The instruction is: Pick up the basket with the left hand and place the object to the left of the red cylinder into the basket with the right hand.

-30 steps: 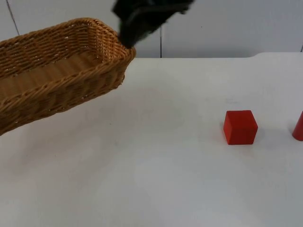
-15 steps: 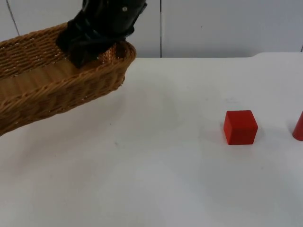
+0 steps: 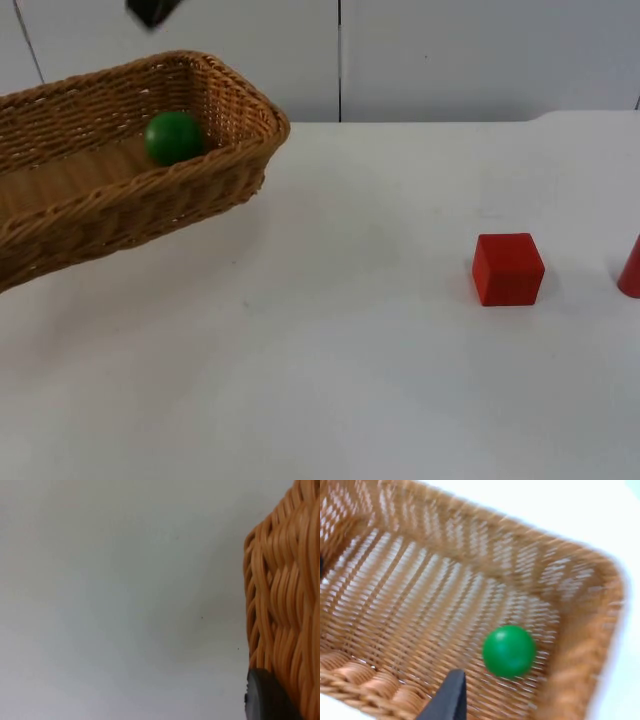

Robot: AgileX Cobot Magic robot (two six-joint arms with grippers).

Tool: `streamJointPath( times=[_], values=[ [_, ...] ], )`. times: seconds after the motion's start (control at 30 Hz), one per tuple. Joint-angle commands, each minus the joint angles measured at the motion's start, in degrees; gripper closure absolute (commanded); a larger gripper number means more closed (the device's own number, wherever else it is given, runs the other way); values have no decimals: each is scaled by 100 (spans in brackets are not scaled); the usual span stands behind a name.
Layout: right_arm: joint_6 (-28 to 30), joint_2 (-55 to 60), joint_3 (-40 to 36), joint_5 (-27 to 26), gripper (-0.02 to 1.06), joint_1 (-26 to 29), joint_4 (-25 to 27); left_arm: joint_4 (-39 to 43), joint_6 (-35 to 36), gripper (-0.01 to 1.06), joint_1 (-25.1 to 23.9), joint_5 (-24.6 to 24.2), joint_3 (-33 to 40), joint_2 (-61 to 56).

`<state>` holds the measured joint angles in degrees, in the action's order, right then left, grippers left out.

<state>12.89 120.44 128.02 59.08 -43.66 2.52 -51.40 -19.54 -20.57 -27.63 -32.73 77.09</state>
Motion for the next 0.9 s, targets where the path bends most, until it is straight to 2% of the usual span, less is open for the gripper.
streamJointPath(
  times=[0.0,0.1,0.13,0.3,0.33,0.5,0.53,0.67,0.87],
  values=[
    [-161,-403,-68,122,-1,10,-252,-45,38,105,-17,2,-12,-44],
    [-194,-1336,-875,-59,-1,10,-252,-48,27,105,-17,2,-12,-44],
    [-194,-1336,-875,-59,-1,10,-252,-48,27,105,-17,2,-12,-44],
    [-304,-2840,-2861,-520,-1,10,-252,56,28,105,-17,14,-12,-44],
    [-304,-2840,-2861,-520,-1,10,-252,56,28,105,-17,14,-12,-44],
    [-365,-4225,-4659,-666,-1,10,-252,170,28,105,-17,0,-12,-44],
    [-365,-4225,-4659,-666,-1,10,-252,170,28,105,-17,0,-12,-44],
    [-454,-5188,-5871,-999,-1,10,-252,170,28,105,-17,-7,-12,-44],
    [-569,-6016,-6725,-1194,-1,10,-252,236,-3,105,-6,-46,-12,-44]
  ],
)
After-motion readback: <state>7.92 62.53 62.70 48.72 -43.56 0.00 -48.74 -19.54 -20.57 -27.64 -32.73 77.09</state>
